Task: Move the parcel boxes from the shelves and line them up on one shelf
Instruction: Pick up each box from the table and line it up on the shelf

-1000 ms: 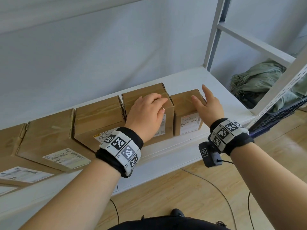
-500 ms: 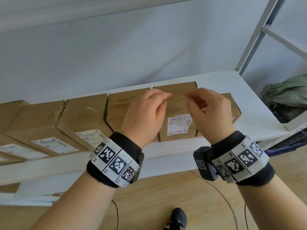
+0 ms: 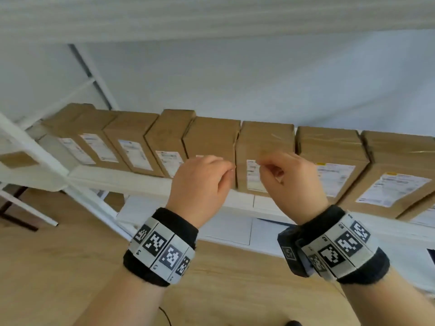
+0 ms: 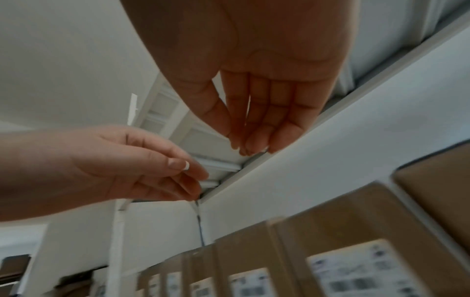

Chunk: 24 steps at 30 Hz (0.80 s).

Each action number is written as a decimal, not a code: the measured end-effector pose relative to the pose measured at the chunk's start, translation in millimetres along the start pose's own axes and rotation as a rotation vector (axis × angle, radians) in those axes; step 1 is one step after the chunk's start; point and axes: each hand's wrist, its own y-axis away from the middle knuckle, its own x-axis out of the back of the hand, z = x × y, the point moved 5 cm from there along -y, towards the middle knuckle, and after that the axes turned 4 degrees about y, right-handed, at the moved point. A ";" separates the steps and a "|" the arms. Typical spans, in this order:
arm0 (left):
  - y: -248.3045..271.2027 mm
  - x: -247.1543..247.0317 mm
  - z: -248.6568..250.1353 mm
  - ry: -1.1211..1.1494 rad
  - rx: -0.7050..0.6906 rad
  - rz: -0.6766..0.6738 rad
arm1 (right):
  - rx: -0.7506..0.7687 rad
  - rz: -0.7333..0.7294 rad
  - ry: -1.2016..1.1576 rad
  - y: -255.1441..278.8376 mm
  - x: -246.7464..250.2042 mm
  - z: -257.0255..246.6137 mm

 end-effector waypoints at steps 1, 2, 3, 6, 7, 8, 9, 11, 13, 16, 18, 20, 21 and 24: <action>13.6 10.0 -17.6 -0.014 0.032 0.002 | 0.007 -0.026 -0.020 2.5 -15.7 -17.5; 27.1 19.7 -34.4 -0.030 0.059 0.000 | 0.014 -0.053 -0.036 4.9 -30.9 -34.8; 40.4 29.1 -49.8 -0.050 0.082 -0.006 | 0.031 -0.074 -0.050 7.4 -45.8 -51.7; 76.2 57.7 -89.8 -0.088 0.135 -0.003 | 0.075 -0.130 -0.088 14.6 -84.8 -99.1; 87.3 68.2 -102.1 -0.085 0.152 0.016 | 0.082 -0.154 -0.101 16.1 -96.6 -114.0; 98.1 78.5 -114.0 -0.082 0.170 0.034 | 0.089 -0.180 -0.112 17.2 -107.5 -128.4; 108.8 88.1 -125.7 -0.082 0.191 0.048 | 0.096 -0.206 -0.121 17.9 -118.4 -142.1; 127.9 103.8 -147.1 -0.088 0.243 0.054 | 0.112 -0.261 -0.130 18.0 -138.0 -165.8; 143.3 115.1 -167.9 -0.082 0.300 0.055 | 0.131 -0.299 -0.137 15.8 -155.5 -184.9; 158.2 127.3 -194.3 -0.067 0.369 0.073 | 0.162 -0.349 -0.142 8.4 -179.9 -208.6; 163.3 133.2 -211.1 -0.081 0.406 0.088 | 0.187 -0.388 -0.146 1.3 -197.6 -221.7; 164.7 138.6 -230.2 -0.090 0.444 0.112 | 0.208 -0.412 -0.158 -7.7 -216.5 -232.6; 164.1 141.5 -239.9 -0.094 0.459 0.126 | 0.216 -0.419 -0.168 -13.0 -226.1 -237.3; 158.4 151.8 -272.3 -0.117 0.505 0.150 | 0.249 -0.446 -0.201 -33.7 -259.1 -253.6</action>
